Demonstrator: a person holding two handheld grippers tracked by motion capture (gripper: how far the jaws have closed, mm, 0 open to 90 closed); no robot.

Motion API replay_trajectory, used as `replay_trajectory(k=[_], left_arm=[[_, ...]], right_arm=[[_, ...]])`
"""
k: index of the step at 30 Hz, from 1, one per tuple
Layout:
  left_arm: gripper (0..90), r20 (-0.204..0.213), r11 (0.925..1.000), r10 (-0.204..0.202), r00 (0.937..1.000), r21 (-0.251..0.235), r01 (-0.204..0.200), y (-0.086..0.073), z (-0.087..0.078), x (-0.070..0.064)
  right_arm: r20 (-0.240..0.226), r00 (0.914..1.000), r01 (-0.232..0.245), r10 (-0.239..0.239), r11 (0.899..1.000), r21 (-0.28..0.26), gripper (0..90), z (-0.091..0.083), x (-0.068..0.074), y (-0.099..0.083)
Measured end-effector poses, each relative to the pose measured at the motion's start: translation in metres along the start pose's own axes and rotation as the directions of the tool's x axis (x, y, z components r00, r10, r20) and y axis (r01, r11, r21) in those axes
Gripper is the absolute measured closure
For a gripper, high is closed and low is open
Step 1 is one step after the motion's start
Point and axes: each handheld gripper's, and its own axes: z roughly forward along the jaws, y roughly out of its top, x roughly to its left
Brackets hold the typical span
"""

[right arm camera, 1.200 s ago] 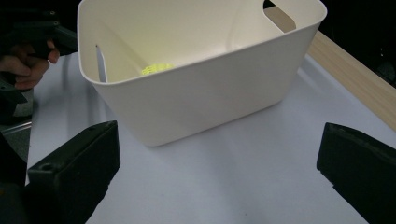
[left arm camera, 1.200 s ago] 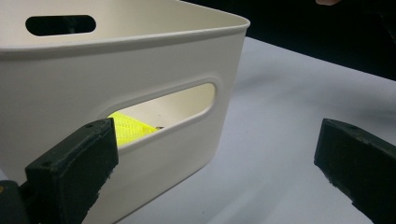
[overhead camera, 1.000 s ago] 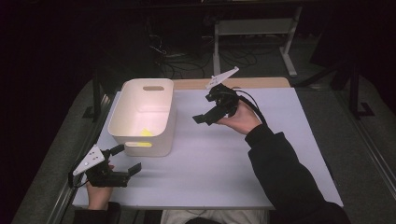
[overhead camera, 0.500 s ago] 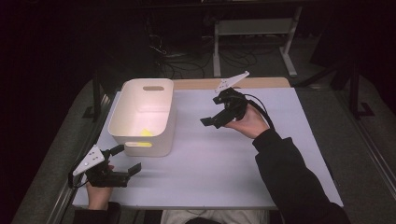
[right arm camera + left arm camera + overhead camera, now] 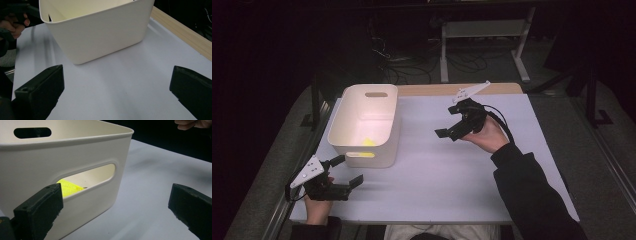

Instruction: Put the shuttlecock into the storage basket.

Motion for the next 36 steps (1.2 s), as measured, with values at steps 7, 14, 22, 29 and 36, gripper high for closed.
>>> replay_trajectory(k=[7,14,22,29,36], left_arm=[[0.0,0.001,1.0000,-0.001,1.0000,0.002,0.001,0.000,0.000,0.000],[0.0,0.001,1.0000,-0.001,1.0000,0.003,0.001,0.000,0.000,0.000],[0.0,-0.001,1.0000,0.001,1.0000,0.007,-0.001,0.000,0.000,0.000],[0.0,-0.001,1.0000,0.001,1.0000,0.006,-0.001,0.000,0.000,0.000],[0.0,0.001,1.0000,-0.001,1.0000,0.004,0.001,0.000,0.000,0.000]], right_arm=[[0.004,1.0000,-0.009,0.009,1.000,0.001,0.0,-0.005,0.000,-0.011],[0.011,0.9996,-0.026,0.026,1.000,-0.009,0.0,-0.013,-0.003,-0.022],[0.014,0.9981,-0.059,0.059,0.998,-0.030,0.0,-0.021,-0.008,-0.035],[0.014,0.9974,-0.070,0.071,0.997,-0.039,0.0,-0.024,-0.007,-0.047],[0.017,0.9968,-0.077,0.078,0.996,-0.041,0.0,-0.027,-0.006,-0.058]])
